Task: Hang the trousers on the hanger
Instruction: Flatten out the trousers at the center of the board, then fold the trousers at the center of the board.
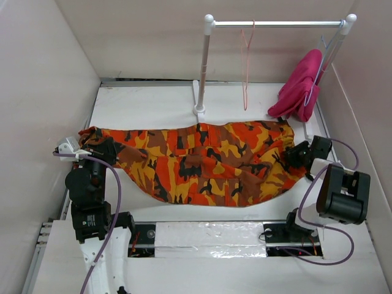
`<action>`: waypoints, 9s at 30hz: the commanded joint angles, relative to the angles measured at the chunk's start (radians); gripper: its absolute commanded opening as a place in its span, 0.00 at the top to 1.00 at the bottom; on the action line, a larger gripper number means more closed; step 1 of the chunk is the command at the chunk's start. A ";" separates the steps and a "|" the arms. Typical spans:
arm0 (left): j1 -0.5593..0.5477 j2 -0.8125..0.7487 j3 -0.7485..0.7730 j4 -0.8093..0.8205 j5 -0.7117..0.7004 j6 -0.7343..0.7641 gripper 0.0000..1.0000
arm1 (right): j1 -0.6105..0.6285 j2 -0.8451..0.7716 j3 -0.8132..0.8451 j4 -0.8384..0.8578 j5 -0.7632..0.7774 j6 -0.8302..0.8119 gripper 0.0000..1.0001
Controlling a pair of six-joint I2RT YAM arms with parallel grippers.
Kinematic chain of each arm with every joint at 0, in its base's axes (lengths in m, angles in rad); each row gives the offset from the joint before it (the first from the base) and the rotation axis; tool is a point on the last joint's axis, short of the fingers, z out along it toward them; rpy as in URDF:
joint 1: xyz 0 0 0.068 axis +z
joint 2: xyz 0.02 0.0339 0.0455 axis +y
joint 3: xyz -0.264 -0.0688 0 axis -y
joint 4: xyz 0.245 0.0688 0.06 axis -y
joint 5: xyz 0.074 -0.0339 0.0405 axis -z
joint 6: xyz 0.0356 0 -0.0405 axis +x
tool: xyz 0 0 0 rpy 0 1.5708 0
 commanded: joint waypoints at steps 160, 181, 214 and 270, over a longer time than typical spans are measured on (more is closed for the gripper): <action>0.035 1.121 0.657 -0.471 -0.802 0.046 0.96 | 0.083 0.169 0.714 -0.567 0.577 -0.162 1.00; 0.054 1.581 0.978 -0.428 -0.836 -0.009 0.99 | -0.012 0.189 0.672 -0.517 0.628 -0.162 1.00; -0.072 1.589 1.026 -0.267 -0.590 -0.002 0.36 | 0.028 -0.002 0.553 -0.433 0.456 -0.067 0.23; -0.704 0.750 -0.341 0.617 -0.203 -0.158 1.00 | 1.334 -0.592 0.109 -0.319 0.859 0.015 1.00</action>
